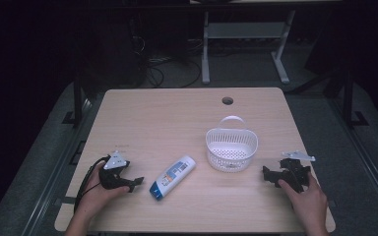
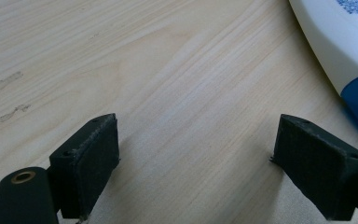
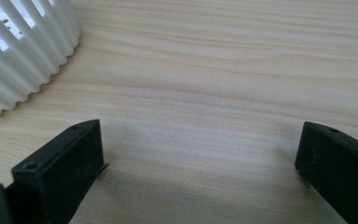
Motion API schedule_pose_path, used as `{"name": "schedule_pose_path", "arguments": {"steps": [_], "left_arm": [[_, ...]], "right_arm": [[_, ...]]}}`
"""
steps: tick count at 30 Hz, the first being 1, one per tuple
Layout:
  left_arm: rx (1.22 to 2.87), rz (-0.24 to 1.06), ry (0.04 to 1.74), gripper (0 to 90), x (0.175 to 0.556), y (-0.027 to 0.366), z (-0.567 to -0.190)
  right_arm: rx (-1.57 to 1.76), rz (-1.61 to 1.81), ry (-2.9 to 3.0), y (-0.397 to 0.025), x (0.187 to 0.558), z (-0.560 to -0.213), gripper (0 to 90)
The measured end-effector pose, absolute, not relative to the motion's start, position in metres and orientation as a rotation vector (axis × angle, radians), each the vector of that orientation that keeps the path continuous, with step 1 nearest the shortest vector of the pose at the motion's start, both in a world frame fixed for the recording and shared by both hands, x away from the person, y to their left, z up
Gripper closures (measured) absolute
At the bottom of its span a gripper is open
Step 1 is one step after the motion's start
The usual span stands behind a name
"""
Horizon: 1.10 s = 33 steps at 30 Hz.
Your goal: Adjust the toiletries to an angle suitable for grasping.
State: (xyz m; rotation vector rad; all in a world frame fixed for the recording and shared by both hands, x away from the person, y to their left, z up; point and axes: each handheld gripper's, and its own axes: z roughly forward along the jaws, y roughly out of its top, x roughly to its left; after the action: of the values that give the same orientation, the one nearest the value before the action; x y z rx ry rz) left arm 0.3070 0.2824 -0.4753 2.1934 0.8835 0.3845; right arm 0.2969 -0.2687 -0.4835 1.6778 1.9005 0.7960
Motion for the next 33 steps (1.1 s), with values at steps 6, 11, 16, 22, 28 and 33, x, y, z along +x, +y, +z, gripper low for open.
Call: {"name": "schedule_pose_path", "arguments": {"steps": [6,11,16,22,28,33], "left_arm": [[2.190,0.387,0.888,14.6,0.307,0.283,-0.475],[2.199,0.382,0.887,31.4,0.305,0.283,-0.471],[2.187,0.341,0.861,44.7,0.303,0.283,-0.465],[2.148,0.334,0.858,64.1,0.302,0.283,-0.453],[2.122,0.314,0.840,84.6,0.299,0.284,-0.441],[2.099,0.265,0.834,90.0,0.298,0.283,-0.437]], "right_arm": [[1.679,0.796,1.899,-0.269,0.297,-0.484,0.5],[1.684,0.793,1.892,-0.269,0.295,-0.484,0.4],[1.685,0.793,1.892,-0.269,0.294,-0.483,0.4],[1.689,0.792,1.889,-0.269,0.294,-0.483,0.5],[1.688,0.792,1.889,-0.269,0.294,-0.483,0.4],[1.687,0.792,1.891,-0.269,0.294,-0.483,0.4]]}}
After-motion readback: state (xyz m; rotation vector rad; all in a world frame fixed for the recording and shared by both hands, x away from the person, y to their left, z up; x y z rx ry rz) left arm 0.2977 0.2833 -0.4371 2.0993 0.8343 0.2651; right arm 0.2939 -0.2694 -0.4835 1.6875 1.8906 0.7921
